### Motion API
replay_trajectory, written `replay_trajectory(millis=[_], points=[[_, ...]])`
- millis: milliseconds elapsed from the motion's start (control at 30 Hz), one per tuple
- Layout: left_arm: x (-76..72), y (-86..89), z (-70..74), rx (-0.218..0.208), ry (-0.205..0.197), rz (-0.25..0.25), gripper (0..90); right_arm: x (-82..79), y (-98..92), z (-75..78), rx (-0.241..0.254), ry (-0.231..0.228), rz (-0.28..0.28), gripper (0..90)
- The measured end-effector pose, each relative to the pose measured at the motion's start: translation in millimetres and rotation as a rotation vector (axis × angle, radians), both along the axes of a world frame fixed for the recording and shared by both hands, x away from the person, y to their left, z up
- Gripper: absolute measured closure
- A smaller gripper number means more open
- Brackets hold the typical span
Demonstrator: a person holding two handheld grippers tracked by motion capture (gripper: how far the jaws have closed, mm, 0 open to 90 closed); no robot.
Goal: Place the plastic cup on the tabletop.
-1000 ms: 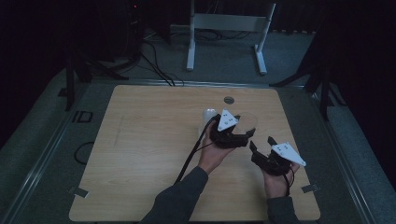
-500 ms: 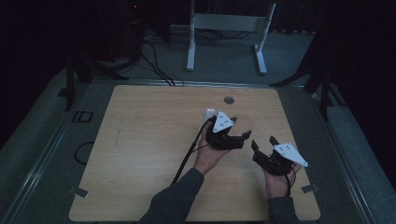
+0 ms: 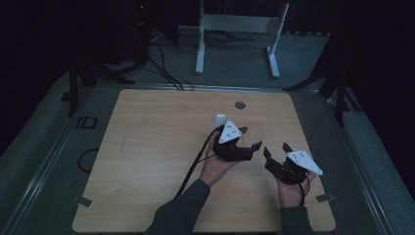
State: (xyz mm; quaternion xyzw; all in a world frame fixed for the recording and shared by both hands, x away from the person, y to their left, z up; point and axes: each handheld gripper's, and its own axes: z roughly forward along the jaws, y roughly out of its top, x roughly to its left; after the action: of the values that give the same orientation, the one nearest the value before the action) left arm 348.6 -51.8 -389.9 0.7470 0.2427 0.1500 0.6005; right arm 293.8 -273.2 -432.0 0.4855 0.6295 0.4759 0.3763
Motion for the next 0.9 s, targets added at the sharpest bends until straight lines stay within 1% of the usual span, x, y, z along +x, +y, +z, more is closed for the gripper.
replay_trajectory(millis=[300, 767, 900], points=[[-0.4, 6.2, -3.7, 0.008, -0.002, 0.000, 29.4, 0.2, -0.9, -1.3, -0.002, 0.005, -0.002, 27.9], [-4.3, 19.1, -13.4, -0.017, 0.013, -0.001, 29.4, 0.5, -0.6, -2.6, 0.001, 0.010, -0.002, 27.9], [-6.2, 21.2, -18.0, -0.007, 0.015, -0.005, 29.3, 0.4, -0.3, -2.9, 0.001, 0.011, -0.001, 27.9]])
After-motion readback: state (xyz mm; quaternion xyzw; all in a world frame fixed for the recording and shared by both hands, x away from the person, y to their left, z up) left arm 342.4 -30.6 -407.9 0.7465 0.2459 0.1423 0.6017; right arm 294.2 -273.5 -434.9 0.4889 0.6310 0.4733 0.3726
